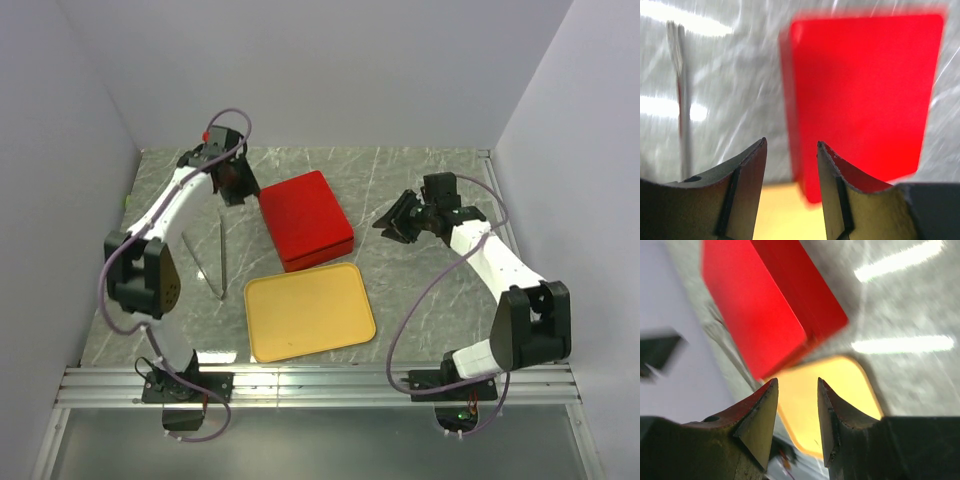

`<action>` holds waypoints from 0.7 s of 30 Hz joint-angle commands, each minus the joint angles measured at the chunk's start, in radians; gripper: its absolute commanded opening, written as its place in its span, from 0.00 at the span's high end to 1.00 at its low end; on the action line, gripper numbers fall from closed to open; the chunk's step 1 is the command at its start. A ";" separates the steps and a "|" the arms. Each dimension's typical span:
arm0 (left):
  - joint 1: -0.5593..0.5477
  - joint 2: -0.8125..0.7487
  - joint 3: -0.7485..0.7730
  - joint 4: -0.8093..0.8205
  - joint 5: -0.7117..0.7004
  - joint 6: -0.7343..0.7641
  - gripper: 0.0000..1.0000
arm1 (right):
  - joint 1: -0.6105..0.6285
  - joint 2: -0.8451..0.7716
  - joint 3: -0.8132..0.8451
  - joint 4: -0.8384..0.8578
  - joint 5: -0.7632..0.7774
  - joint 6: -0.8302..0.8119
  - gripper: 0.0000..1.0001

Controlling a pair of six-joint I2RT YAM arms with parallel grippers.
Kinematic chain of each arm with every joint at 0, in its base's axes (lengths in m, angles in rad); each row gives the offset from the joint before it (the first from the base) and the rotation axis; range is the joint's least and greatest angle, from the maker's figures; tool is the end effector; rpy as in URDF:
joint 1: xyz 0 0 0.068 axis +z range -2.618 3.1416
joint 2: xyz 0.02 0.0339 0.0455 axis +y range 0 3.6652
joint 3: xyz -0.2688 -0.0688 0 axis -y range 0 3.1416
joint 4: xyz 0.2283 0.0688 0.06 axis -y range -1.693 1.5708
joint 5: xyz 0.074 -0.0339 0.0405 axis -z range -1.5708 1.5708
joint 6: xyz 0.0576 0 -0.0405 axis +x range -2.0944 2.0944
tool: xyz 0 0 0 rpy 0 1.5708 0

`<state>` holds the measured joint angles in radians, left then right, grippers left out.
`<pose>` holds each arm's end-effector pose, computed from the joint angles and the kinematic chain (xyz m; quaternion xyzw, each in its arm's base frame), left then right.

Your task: Pack the cookies

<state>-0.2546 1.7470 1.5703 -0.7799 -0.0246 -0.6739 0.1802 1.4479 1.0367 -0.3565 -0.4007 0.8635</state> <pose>0.3664 -0.0939 0.2895 -0.2020 0.9315 -0.1249 0.2755 0.3026 0.0780 0.2558 0.2289 0.8760 0.3497 0.2407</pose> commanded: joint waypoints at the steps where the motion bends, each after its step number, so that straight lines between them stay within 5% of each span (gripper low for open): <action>1: 0.020 0.124 0.161 0.047 0.017 -0.010 0.49 | -0.005 -0.075 0.074 -0.249 0.043 -0.142 0.56; 13: 0.086 0.640 0.720 0.048 0.172 -0.033 0.48 | -0.005 -0.074 0.151 -0.443 0.083 -0.303 0.58; 21: 0.084 0.658 0.621 0.085 0.215 -0.036 0.50 | -0.007 -0.020 0.181 -0.444 0.076 -0.336 0.59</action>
<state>-0.1616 2.4397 2.2246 -0.7277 0.1455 -0.7013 0.1802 1.4113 1.1736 -0.7887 -0.3294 0.5583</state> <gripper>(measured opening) 0.506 0.417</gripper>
